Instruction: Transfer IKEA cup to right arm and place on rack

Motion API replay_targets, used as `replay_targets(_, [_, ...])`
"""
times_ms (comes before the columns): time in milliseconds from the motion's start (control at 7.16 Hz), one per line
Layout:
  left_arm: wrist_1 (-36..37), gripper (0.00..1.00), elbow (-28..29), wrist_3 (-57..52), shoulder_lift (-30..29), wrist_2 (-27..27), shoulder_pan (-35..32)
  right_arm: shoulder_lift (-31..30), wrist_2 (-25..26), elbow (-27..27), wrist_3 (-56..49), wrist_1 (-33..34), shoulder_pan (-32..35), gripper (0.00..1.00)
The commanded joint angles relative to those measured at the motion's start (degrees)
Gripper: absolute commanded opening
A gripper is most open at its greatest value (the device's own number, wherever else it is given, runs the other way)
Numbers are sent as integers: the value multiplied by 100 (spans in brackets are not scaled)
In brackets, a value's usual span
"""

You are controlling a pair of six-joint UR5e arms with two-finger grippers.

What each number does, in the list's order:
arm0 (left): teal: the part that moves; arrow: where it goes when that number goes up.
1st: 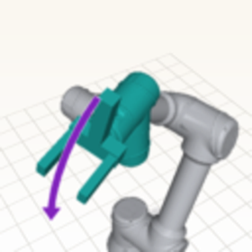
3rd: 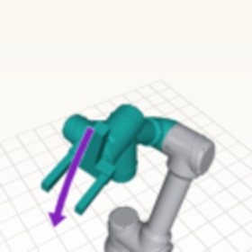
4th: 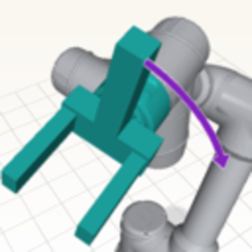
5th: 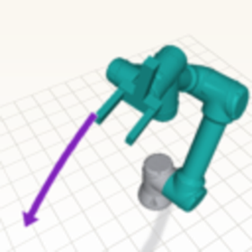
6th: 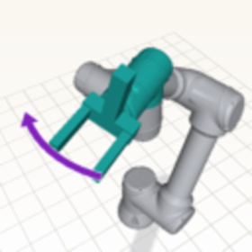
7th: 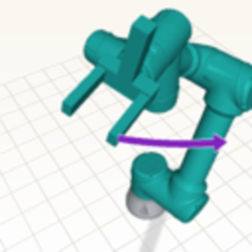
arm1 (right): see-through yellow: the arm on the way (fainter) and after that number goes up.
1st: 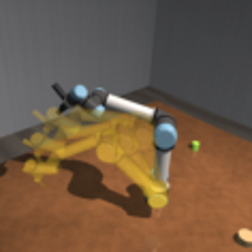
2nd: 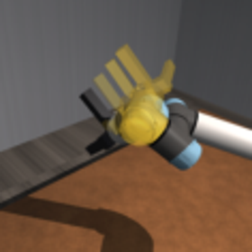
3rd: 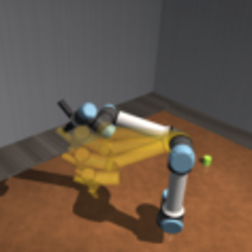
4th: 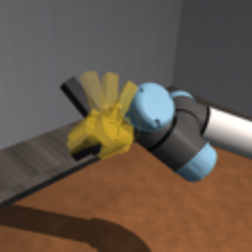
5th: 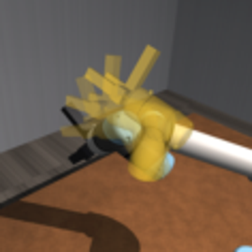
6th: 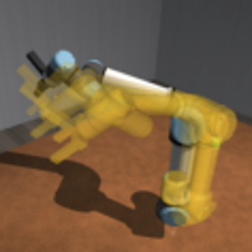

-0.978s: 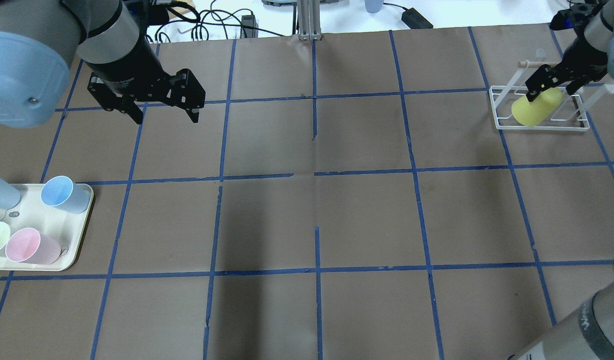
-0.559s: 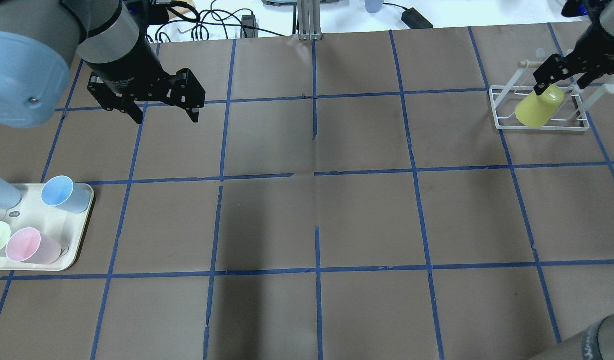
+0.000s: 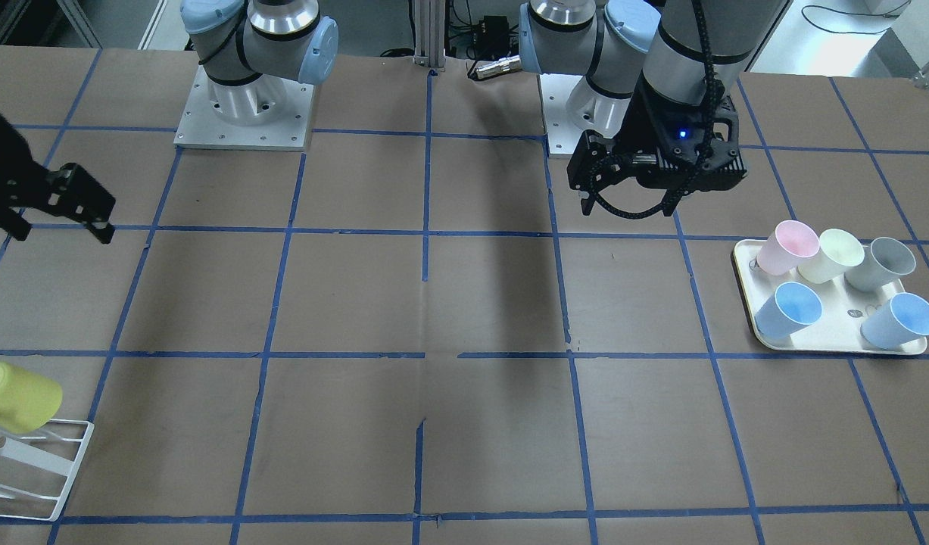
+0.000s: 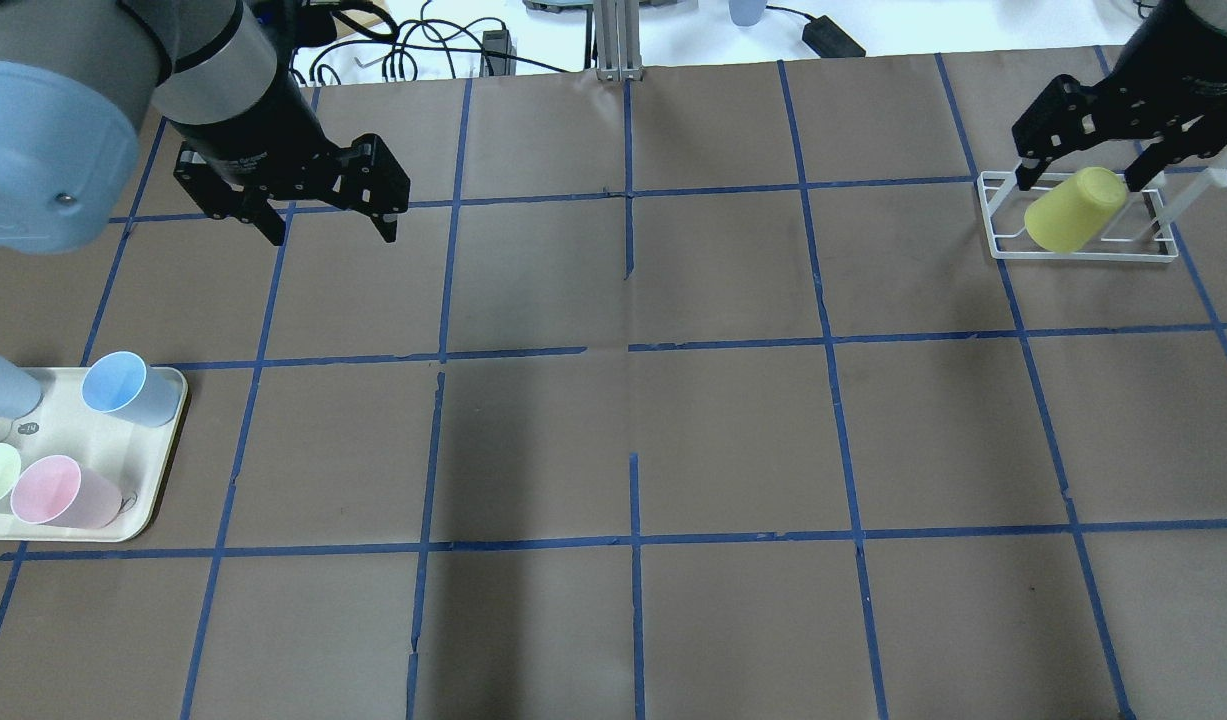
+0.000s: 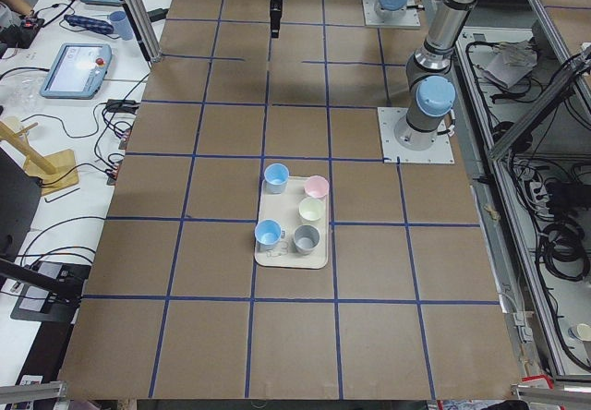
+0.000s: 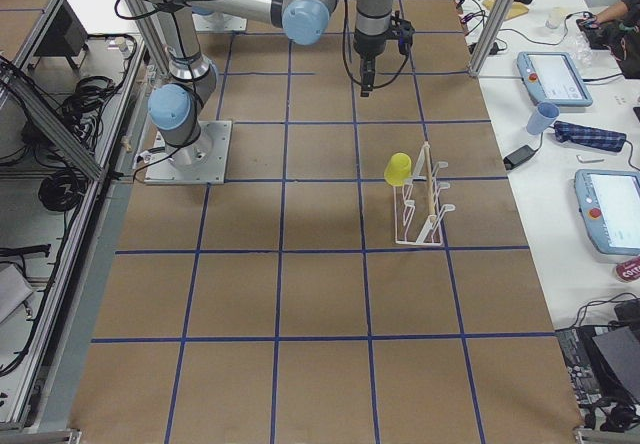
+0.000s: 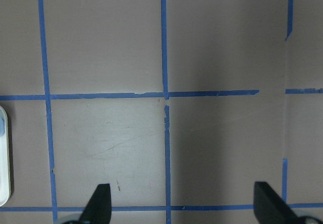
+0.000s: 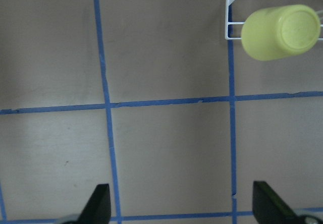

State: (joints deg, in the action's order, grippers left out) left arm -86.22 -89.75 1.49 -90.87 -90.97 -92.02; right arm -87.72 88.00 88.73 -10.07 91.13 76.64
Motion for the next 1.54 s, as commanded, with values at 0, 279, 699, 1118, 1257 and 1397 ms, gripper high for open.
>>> replay_targets(0, [-9, 100, 45, 1, -19, 0, 0, -464, -2, 371, 741, -210, 692, 100])
replay_targets(279, [-9, 100, 19, -8, -2, -9, 0, -850, -10, 871, 1120, -201, 1053, 100])
replay_targets(699, [-9, 100, 45, -8, -19, -9, 0, -1213, -237, 989, 1139, -578, 1072, 100])
replay_targets(1118, [-9, 100, 54, -8, -28, -9, 0, -1160, -204, 883, 1157, -605, 1072, 100])
replay_targets(1257, [-9, 100, 62, -8, -36, -9, 0, -1151, -186, 866, 1157, -606, 1072, 100])
replay_targets(1397, [-9, 100, 63, -8, -36, -9, 0, -1160, -134, 857, 1157, -606, 1072, 100])
